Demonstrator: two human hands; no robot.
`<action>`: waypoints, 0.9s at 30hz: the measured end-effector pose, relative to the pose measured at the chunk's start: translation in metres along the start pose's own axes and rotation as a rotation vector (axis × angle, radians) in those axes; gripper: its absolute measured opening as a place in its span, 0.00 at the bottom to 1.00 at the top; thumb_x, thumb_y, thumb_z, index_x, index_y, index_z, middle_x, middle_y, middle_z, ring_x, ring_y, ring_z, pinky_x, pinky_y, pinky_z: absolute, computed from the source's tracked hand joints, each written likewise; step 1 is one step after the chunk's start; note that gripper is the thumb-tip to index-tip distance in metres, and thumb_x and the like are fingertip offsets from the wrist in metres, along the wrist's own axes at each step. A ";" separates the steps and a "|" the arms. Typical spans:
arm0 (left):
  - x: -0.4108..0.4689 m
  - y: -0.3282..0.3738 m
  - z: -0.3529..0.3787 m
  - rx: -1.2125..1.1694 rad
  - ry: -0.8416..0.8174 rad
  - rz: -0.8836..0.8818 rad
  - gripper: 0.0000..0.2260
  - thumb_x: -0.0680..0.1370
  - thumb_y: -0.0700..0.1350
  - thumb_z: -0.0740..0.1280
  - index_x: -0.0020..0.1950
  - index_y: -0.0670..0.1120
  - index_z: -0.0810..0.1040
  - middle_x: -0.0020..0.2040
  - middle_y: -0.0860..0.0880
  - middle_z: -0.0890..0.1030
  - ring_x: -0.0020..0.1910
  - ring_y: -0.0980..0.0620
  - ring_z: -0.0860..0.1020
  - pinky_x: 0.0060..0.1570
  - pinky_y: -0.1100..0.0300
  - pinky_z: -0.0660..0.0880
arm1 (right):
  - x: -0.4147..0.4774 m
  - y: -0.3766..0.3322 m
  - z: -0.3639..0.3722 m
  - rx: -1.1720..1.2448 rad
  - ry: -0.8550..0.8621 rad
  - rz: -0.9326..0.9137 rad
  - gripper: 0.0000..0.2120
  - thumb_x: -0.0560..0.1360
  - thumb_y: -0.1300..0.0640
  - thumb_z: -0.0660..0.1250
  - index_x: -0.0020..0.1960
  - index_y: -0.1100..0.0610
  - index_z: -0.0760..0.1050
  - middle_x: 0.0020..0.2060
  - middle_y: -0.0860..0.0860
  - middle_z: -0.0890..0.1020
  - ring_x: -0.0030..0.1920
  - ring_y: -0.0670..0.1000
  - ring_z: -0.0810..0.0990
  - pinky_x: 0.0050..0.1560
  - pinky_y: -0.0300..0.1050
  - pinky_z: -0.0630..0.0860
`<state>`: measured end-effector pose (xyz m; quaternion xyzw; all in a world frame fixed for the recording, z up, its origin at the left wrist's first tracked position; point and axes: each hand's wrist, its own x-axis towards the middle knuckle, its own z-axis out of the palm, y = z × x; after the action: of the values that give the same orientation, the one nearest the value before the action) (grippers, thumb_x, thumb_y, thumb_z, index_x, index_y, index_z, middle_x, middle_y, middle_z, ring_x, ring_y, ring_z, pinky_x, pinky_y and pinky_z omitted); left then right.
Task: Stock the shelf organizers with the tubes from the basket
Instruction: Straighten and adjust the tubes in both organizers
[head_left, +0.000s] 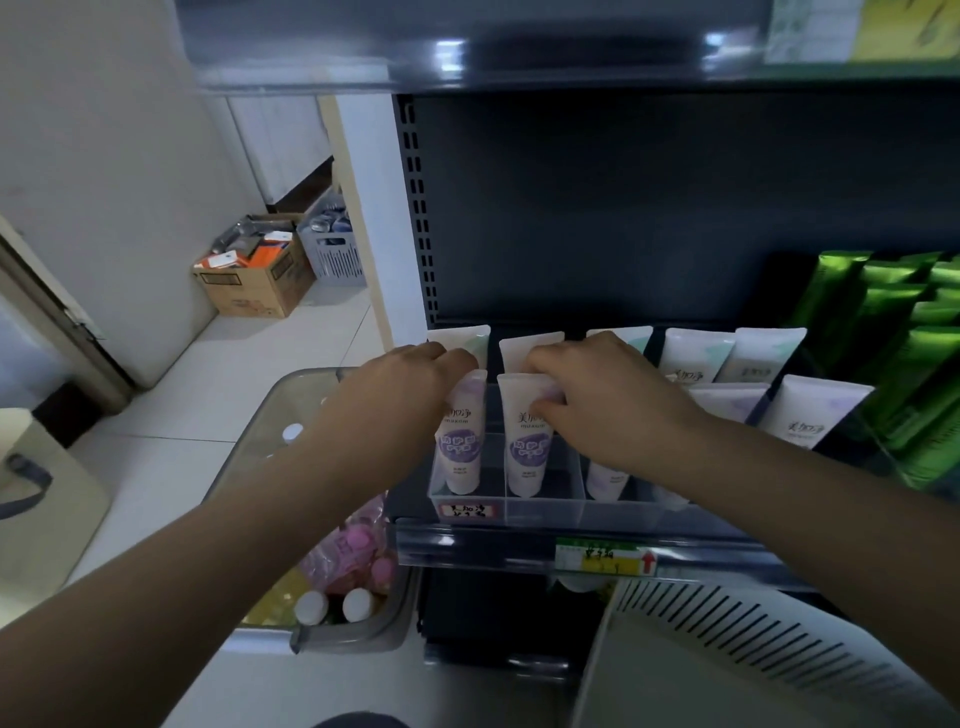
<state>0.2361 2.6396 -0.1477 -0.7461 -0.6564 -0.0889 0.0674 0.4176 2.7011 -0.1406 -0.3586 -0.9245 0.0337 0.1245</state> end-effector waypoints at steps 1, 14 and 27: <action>0.000 0.000 0.000 -0.002 0.002 0.008 0.19 0.76 0.40 0.66 0.66 0.51 0.69 0.57 0.48 0.78 0.54 0.47 0.77 0.50 0.54 0.77 | 0.000 0.001 0.000 0.000 0.002 0.000 0.06 0.75 0.56 0.64 0.42 0.52 0.68 0.37 0.48 0.73 0.42 0.51 0.72 0.36 0.38 0.51; 0.000 -0.004 -0.011 -0.065 0.068 0.059 0.23 0.76 0.51 0.66 0.69 0.53 0.65 0.63 0.51 0.74 0.59 0.50 0.73 0.54 0.58 0.73 | -0.002 -0.004 -0.012 0.084 0.040 0.014 0.20 0.71 0.42 0.63 0.60 0.50 0.72 0.54 0.45 0.77 0.53 0.47 0.74 0.56 0.43 0.68; 0.047 -0.008 -0.027 -0.028 0.046 0.087 0.24 0.76 0.55 0.64 0.71 0.52 0.64 0.63 0.48 0.75 0.58 0.48 0.75 0.51 0.61 0.69 | 0.039 0.019 -0.036 0.120 -0.094 0.018 0.17 0.72 0.53 0.68 0.61 0.48 0.73 0.55 0.46 0.77 0.53 0.46 0.74 0.55 0.45 0.73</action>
<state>0.2323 2.6802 -0.1113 -0.7726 -0.6203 -0.1121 0.0758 0.4118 2.7408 -0.1003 -0.3570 -0.9223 0.1070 0.1020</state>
